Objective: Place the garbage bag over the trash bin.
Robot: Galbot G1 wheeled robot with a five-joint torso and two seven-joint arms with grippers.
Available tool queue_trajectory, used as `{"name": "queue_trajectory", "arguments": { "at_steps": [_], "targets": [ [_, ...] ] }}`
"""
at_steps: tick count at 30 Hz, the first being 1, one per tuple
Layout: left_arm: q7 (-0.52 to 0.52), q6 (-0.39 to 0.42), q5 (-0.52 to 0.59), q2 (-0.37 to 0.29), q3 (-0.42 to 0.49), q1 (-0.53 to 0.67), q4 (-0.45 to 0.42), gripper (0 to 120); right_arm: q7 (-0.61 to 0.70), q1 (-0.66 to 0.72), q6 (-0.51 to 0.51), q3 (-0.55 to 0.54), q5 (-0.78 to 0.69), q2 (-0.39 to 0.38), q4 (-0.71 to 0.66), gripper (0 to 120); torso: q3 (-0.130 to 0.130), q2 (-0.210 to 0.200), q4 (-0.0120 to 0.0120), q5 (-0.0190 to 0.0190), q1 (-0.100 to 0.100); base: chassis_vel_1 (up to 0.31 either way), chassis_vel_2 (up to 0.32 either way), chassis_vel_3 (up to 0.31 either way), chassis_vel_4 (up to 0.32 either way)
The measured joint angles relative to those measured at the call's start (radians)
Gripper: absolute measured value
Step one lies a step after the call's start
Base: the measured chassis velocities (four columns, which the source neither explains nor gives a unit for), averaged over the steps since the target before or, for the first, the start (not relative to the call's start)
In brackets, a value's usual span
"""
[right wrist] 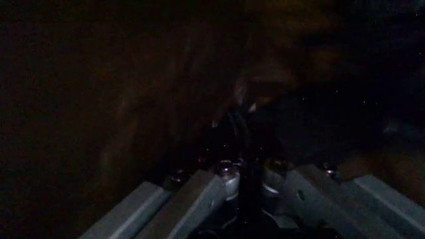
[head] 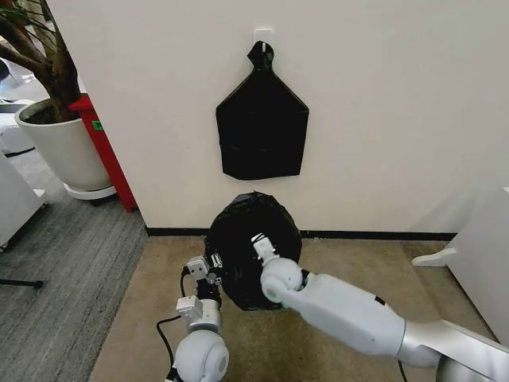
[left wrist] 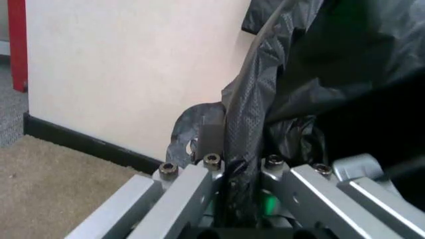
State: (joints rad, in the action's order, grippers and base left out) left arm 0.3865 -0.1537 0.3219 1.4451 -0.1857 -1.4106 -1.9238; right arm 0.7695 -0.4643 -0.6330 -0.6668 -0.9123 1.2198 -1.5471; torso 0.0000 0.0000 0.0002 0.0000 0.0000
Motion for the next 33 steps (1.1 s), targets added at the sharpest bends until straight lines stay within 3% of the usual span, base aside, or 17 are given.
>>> {"name": "queue_trajectory", "arguments": {
  "at_steps": [12,25,33],
  "targets": [
    [-0.002,-0.005,0.0,-0.004,0.006,0.001,0.014,1,0.036,0.01,0.004,0.036,-0.033,-0.017,-0.033,0,0.0,0.0,-0.0003,-0.0001,0.0,0.0,0.0,0.0,0.0],
    [-0.01,-0.005,-0.005,-0.004,0.003,-0.031,-0.04,1,-0.019,0.021,0.023,0.056,0.019,0.011,0.09,0,0.0,0.0,-0.0002,0.0,0.0,0.0,0.0,0.0,0.0],
    [-0.005,-0.005,0.002,-0.001,-0.016,0.017,0.029,1,0.042,0.003,0.022,0.063,-0.04,-0.009,-0.028,0,0.0,0.0,-0.0003,0.0,0.0,0.0,0.0,0.0,0.0]
  ]
}}
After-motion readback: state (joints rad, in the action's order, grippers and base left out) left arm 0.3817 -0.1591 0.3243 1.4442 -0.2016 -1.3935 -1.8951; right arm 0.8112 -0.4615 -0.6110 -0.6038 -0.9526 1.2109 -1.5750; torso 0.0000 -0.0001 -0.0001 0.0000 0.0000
